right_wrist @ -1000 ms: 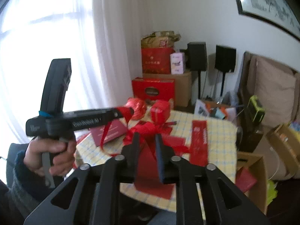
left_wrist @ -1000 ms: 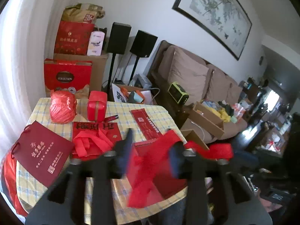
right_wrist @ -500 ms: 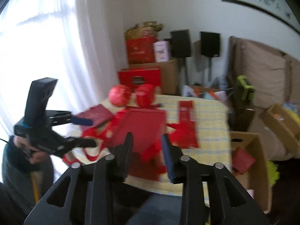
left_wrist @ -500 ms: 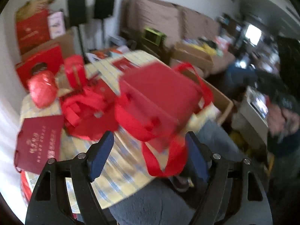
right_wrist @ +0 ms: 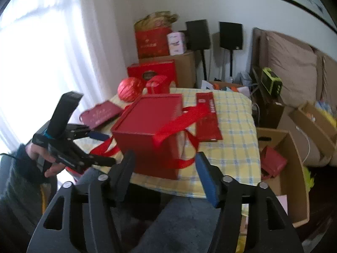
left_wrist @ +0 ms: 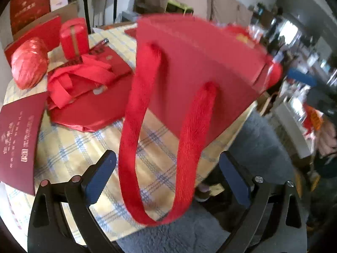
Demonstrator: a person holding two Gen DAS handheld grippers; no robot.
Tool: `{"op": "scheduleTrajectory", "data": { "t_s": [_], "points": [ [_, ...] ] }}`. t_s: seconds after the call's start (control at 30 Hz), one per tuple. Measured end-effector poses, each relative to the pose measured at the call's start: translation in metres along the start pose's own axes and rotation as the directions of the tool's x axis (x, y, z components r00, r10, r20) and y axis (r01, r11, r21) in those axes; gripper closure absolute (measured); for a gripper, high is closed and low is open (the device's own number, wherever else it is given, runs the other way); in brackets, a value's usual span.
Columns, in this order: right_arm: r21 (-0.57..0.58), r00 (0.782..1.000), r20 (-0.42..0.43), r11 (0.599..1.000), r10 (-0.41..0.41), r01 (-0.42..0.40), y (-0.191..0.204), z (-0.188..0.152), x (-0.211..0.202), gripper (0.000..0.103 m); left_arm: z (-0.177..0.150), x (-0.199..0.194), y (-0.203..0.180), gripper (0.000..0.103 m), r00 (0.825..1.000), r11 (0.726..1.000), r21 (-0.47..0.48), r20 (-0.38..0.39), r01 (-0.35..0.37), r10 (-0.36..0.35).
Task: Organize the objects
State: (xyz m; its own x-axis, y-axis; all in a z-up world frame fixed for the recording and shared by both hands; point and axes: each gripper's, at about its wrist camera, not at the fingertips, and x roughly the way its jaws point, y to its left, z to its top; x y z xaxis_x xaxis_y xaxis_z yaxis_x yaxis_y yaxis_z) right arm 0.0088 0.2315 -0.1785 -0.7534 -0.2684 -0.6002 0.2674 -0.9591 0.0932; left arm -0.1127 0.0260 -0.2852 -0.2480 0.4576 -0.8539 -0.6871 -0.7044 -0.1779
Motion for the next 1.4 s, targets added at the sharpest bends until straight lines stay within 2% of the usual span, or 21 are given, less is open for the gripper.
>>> {"op": "scheduleTrajectory", "data": {
  "t_s": [0.03, 0.1, 0.23, 0.3, 0.37, 0.4, 0.47, 0.5, 0.57, 0.67, 0.77, 0.9, 1.0, 1.17, 1.3, 1.4],
  "points": [
    [-0.018, 1.000, -0.001, 1.000, -0.010, 0.010, 0.007, -0.001, 0.005, 0.030, 0.000, 0.008, 0.000, 0.006, 0.999, 0.999, 0.000, -0.030, -0.039, 0.039],
    [-0.052, 0.999, -0.008, 0.998, -0.031, 0.030, 0.016, -0.004, 0.015, 0.030, 0.000, 0.019, 0.001, 0.012, 0.995, 0.997, -0.008, -0.068, -0.076, 0.075],
    [-0.097, 0.996, -0.002, 0.991, -0.089, 0.089, 0.021, -0.003, 0.028, 0.030, -0.001, 0.020, 0.006, 0.015, 0.998, 0.999, -0.034, -0.051, -0.039, 0.037],
    [-0.097, 0.995, -0.005, 0.990, -0.100, 0.099, 0.019, -0.002, 0.036, 0.030, -0.002, 0.018, 0.011, 0.022, 0.999, 0.998, -0.059, -0.034, -0.017, 0.015],
    [-0.080, 0.996, -0.007, 0.993, -0.089, 0.088, 0.016, -0.001, 0.042, 0.037, -0.003, 0.015, 0.018, 0.035, 1.000, 0.997, -0.082, -0.013, -0.006, 0.004],
    [-0.065, 0.997, -0.014, 0.995, -0.076, 0.075, 0.014, -0.001, 0.045, 0.044, -0.003, 0.013, 0.022, 0.041, 1.000, 0.995, -0.098, 0.002, 0.005, -0.005],
    [-0.043, 0.998, -0.028, 0.997, -0.060, 0.059, 0.009, -0.002, 0.050, 0.056, -0.004, 0.009, 0.034, 0.060, 0.998, 0.987, -0.154, 0.048, 0.044, -0.037],
    [-0.035, 0.998, -0.033, 0.998, -0.061, 0.059, 0.008, -0.002, 0.052, 0.061, -0.005, 0.008, 0.042, 0.064, 0.996, 0.978, -0.194, 0.070, 0.070, -0.058],
    [-0.023, 0.998, -0.028, 0.998, -0.052, 0.051, 0.004, -0.002, 0.053, 0.063, -0.007, 0.008, 0.058, 0.083, 0.991, 0.956, -0.271, 0.101, 0.109, -0.084],
    [-0.002, 0.999, -0.032, 1.000, -0.032, 0.032, 0.000, -0.001, 0.053, 0.075, -0.008, 0.006, 0.076, 0.096, 0.987, 0.932, -0.340, 0.138, 0.123, -0.080],
    [0.032, 0.999, -0.037, 0.999, -0.011, 0.012, -0.004, -0.001, 0.052, 0.086, -0.008, -0.006, 0.085, 0.096, 0.979, 0.916, -0.385, 0.199, 0.114, -0.038],
    [0.071, 1.000, -0.015, 0.997, -0.007, 0.008, -0.009, 0.001, 0.045, 0.096, -0.010, -0.023, 0.092, 0.096, 0.950, 0.909, -0.387, 0.310, 0.157, -0.032],
    [0.093, 1.000, -0.016, 0.995, -0.026, 0.028, -0.012, 0.004, 0.043, 0.097, -0.001, -0.037, 0.090, 0.096, 0.931, 0.914, -0.376, 0.366, 0.153, -0.006],
    [0.109, 0.996, 0.010, 0.990, -0.090, 0.088, -0.018, 0.010, 0.032, 0.098, 0.009, -0.055, 0.077, 0.096, 0.914, 0.933, -0.339, 0.406, 0.123, 0.027],
    [0.161, 0.997, 0.042, 0.986, -0.057, 0.049, -0.027, 0.022, 0.016, 0.098, 0.015, -0.074, 0.068, 0.096, 0.887, 0.932, -0.330, 0.462, 0.150, 0.021],
    [0.206, 0.998, 0.063, 0.978, -0.031, 0.018, -0.037, 0.035, 0.007, 0.097, 0.018, -0.089, 0.058, 0.095, 0.884, 0.939, -0.304, 0.467, 0.160, 0.000]
  ]
}}
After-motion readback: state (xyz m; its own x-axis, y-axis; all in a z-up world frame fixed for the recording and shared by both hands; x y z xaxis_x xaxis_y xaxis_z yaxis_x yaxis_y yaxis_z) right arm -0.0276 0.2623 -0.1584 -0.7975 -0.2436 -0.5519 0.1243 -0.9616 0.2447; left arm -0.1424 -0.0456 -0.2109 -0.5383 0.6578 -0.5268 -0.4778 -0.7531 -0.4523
